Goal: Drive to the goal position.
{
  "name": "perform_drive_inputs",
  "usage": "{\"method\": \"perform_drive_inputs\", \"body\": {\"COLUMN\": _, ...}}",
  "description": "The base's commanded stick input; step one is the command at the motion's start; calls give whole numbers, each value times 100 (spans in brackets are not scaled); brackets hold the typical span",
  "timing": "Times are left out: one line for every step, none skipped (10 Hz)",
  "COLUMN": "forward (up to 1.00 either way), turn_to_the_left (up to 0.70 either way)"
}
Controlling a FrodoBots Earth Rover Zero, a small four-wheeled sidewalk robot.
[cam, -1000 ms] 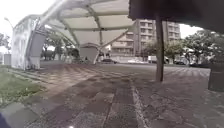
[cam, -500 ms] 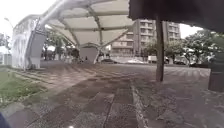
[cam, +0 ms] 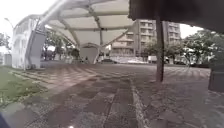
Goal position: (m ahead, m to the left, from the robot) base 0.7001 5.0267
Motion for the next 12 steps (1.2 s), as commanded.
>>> {"method": "perform_drive_inputs", "body": {"forward": 0, "turn_to_the_left": 70}}
{"method": "perform_drive_inputs", "body": {"forward": 0, "turn_to_the_left": 70}}
{"method": "perform_drive_inputs", "body": {"forward": 0, "turn_to_the_left": 70}}
{"method": "perform_drive_inputs", "body": {"forward": 0, "turn_to_the_left": 70}}
{"method": "perform_drive_inputs", "body": {"forward": 0, "turn_to_the_left": 70}}
{"method": "perform_drive_inputs", "body": {"forward": 0, "turn_to_the_left": 70}}
{"method": "perform_drive_inputs", "body": {"forward": 0, "turn_to_the_left": 70}}
{"method": "perform_drive_inputs", "body": {"forward": 0, "turn_to_the_left": 70}}
{"method": "perform_drive_inputs", "body": {"forward": 0, "turn_to_the_left": 70}}
{"method": "perform_drive_inputs", "body": {"forward": 0, "turn_to_the_left": 70}}
{"method": "perform_drive_inputs", "body": {"forward": 0, "turn_to_the_left": 70}}
{"method": "perform_drive_inputs", "body": {"forward": 0, "turn_to_the_left": 70}}
